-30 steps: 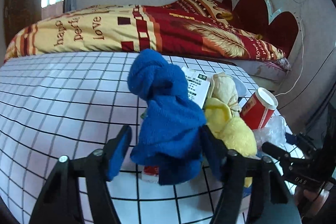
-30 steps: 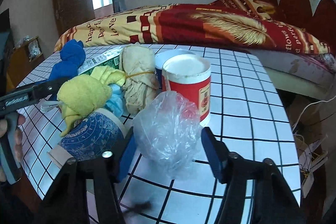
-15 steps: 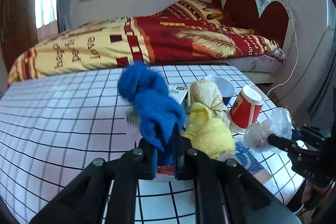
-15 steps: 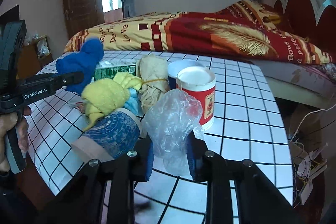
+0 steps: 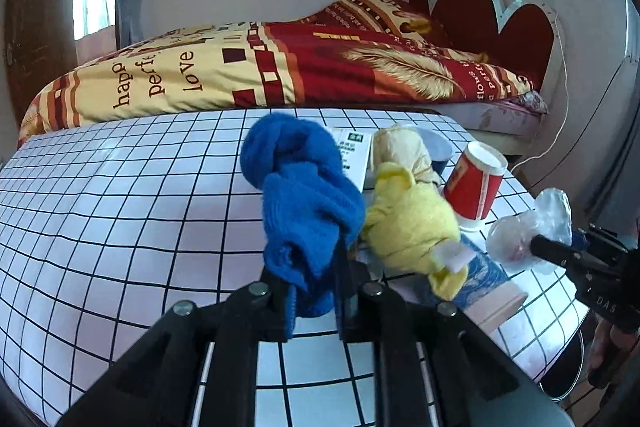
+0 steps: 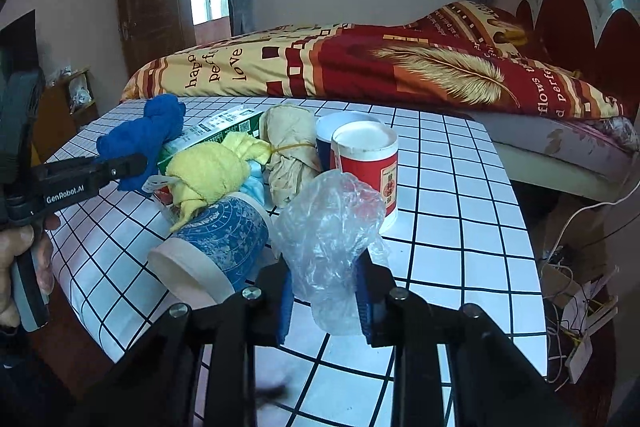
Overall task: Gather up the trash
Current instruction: 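Grasp the blue cloth with the left gripper while the right gripper grasps the clear plastic bag, then carry the blue cloth and clear bag over the black bin with both grippers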
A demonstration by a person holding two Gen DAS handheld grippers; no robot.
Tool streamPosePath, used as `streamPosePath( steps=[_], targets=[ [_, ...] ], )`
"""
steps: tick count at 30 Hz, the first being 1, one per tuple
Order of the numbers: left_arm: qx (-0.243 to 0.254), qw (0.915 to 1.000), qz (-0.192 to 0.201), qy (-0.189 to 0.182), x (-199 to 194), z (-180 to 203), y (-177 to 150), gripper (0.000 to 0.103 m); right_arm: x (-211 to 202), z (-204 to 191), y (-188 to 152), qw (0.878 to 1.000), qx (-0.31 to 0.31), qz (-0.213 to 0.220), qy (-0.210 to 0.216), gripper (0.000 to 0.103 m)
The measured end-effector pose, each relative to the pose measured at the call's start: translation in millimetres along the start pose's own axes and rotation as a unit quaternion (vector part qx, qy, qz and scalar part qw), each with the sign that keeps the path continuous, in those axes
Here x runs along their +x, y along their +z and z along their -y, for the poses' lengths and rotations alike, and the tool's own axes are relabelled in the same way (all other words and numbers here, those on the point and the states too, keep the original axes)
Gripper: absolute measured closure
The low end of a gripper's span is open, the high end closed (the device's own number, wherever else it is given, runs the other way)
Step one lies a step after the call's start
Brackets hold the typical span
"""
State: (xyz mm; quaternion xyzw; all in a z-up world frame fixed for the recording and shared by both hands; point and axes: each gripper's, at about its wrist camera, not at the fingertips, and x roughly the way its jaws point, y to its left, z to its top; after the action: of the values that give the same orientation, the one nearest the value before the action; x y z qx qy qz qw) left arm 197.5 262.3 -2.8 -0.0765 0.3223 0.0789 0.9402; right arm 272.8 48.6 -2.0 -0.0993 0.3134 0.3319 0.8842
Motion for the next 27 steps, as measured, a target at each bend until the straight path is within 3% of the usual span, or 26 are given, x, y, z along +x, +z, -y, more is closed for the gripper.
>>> streamPosePath(
  steps=[3, 11, 19, 27],
  targets=[
    [-0.009, 0.9997, 0.018, -0.015, -7.3, -0.6, 0.4, 0.094, -0.5, -3.0, 0.0, 1.0, -0.005, 0.0, 0.001, 0.075],
    [0.018, 0.997, 0.071, -0.026, -53.2, 25.4, 8.1, 0.095, -30.1, 4.8, 1.8, 1.0, -0.002, 0.026, -0.006, 0.076],
    [0.034, 0.9951, 0.071, -0.06, -87.8, 61.3, -7.0, 0.095, -86.3, 20.4, -15.2, 0.998, 0.009, 0.051, -0.023, 0.076],
    [0.079, 0.9908, 0.046, -0.1, -98.6, 129.3, -30.6, 0.095, -145.1, 40.7, -45.3, 0.997, 0.027, 0.065, -0.043, 0.076]
  ],
)
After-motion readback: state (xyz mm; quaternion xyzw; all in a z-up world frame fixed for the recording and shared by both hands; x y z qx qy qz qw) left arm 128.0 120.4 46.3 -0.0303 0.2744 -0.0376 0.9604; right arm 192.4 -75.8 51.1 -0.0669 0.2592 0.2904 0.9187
